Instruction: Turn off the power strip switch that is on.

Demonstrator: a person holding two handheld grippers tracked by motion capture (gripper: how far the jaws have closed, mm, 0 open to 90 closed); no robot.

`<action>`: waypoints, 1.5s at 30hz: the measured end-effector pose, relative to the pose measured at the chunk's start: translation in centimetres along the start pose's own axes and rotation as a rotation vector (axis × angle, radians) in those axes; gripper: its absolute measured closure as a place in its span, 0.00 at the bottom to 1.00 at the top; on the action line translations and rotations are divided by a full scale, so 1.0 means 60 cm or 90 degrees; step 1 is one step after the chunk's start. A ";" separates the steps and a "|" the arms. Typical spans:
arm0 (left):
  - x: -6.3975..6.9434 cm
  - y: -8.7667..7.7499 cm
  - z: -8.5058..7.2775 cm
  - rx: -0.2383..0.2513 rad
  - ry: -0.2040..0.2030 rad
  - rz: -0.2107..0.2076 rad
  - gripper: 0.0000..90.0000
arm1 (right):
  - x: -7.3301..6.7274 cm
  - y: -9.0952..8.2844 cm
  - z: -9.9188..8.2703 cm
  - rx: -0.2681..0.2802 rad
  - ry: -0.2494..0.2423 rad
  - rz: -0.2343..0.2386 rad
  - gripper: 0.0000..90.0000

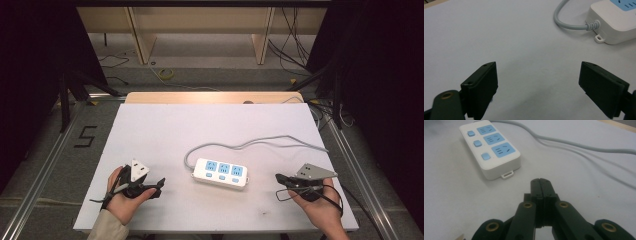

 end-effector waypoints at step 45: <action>0.004 0.002 0.002 0.000 0.005 -0.002 0.17 | -0.016 0.036 0.042 -0.018 -0.016 0.017 1.00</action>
Point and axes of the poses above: each handheld gripper's, and its own axes: y roughly forward along the jaws, z roughly out of its top, x roughly to its right, the point moved 9 cm from there along y, roughly forward along the jaws, and after that the axes turned 5 degrees about y, right-handed, at the moved point
